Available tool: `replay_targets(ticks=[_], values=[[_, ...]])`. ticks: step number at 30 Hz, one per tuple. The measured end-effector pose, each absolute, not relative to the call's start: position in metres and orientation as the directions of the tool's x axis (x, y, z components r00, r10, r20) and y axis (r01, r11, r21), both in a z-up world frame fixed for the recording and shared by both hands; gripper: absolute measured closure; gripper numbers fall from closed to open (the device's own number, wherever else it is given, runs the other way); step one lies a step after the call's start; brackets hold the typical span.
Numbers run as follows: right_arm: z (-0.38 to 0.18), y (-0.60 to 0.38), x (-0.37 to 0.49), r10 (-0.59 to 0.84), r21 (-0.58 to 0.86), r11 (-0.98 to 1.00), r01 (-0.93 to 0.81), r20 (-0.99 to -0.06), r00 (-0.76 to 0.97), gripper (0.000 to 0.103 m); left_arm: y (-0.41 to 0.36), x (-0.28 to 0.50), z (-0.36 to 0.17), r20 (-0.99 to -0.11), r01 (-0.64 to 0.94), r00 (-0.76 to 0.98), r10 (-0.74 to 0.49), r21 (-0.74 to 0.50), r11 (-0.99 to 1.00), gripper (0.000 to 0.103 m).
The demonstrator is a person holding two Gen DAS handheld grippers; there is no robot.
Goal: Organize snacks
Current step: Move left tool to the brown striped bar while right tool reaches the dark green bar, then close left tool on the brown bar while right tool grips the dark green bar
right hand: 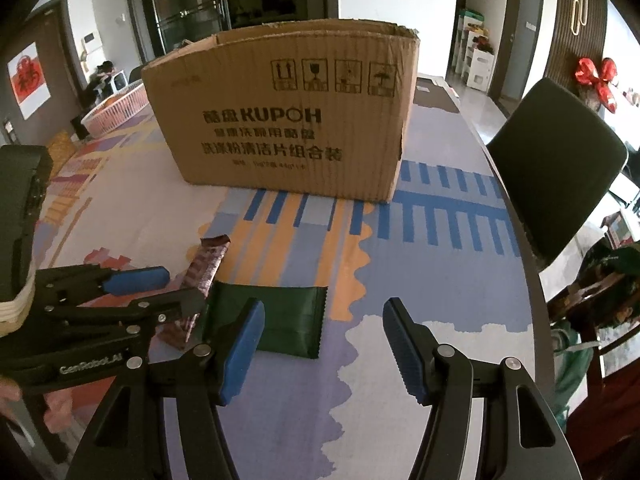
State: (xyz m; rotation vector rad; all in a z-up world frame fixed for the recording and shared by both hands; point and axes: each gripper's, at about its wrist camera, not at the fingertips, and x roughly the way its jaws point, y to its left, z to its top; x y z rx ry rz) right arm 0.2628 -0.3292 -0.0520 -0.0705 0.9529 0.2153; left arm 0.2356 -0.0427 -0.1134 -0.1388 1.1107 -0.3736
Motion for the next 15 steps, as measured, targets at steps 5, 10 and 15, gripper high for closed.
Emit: replay_targets(ticks=[5,10,15], values=[[-0.056,-0.3275,0.2646,0.148,0.036,0.977,-0.21,-0.823,0.549,0.04,-0.0421,0.2376,-0.1153,-0.847,0.212,0.391,-0.359,-0.297,0.931,0.059],[-0.0574,-0.3265,0.2658,0.158,0.041,0.975,-0.22,-0.825,0.542,0.04,-0.0442,0.2371,-0.1148,-0.854,0.23,0.393,-0.342,-0.268,0.935,0.059],[-0.0565,-0.3264,0.267,0.163,0.042,0.972,-0.231,-0.827,0.537,0.04,-0.0502,0.2378,-0.1161,-0.856,0.247,0.405,-0.323,-0.238,0.94,0.058]])
